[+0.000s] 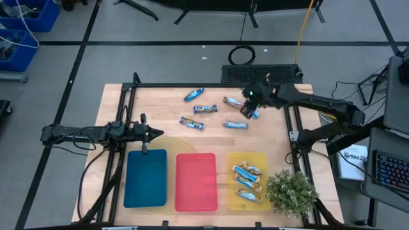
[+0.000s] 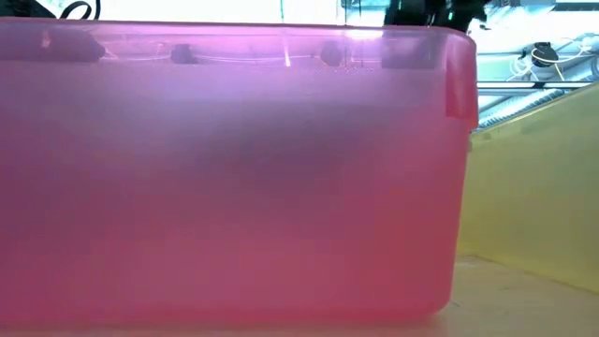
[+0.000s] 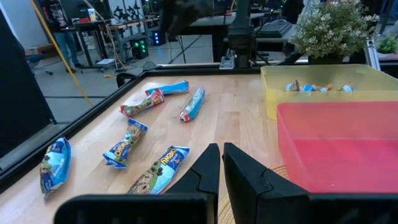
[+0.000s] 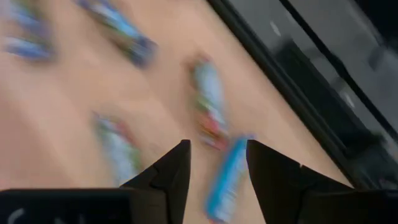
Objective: Pick and place Granola Bars by type
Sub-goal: Put the middle right green granola bar into the pink bin
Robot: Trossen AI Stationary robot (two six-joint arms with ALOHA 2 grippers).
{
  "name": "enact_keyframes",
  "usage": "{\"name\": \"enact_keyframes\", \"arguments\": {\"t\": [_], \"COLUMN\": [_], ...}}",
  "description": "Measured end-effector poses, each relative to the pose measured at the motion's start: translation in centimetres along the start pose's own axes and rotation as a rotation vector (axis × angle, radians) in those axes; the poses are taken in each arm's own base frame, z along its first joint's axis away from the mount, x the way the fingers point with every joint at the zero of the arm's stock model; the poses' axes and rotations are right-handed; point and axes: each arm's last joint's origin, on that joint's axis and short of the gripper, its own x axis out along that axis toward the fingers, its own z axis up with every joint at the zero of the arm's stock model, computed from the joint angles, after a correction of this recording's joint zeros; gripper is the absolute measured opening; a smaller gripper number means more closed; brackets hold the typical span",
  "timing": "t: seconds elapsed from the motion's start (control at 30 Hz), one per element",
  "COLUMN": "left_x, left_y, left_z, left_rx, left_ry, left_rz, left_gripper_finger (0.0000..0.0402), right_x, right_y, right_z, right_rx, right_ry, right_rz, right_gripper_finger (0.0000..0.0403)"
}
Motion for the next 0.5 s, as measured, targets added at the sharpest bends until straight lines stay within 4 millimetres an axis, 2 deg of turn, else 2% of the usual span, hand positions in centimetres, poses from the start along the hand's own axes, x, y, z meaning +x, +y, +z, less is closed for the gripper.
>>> {"name": "enact_keyframes", "arguments": {"t": [0.07, 0.17, 0.5], "left_x": [0.0, 0.0, 0.0], "left_y": [0.0, 0.0, 0.0], "left_z": [0.0, 0.0, 0.0], "left_rx": [0.000, 0.000, 0.000], "left_ry": [-0.001, -0.001, -0.001], "left_rz": [0.001, 0.001, 0.000], "left_gripper_finger": [0.0031, 0.0031, 0.0031], "right_x": [1.2, 2.7, 6.9], "right_y": [-1.4, -2.3, -1.3], "right_z": [-0.3, -0.8, -1.1], "right_rx": [0.024, 0.042, 0.042], "right_ry": [0.091, 0.199, 0.357], "right_rz": [-0.019, -0.040, 0.019], "right_gripper_finger": [0.0152, 0.0149, 0.0159]}}
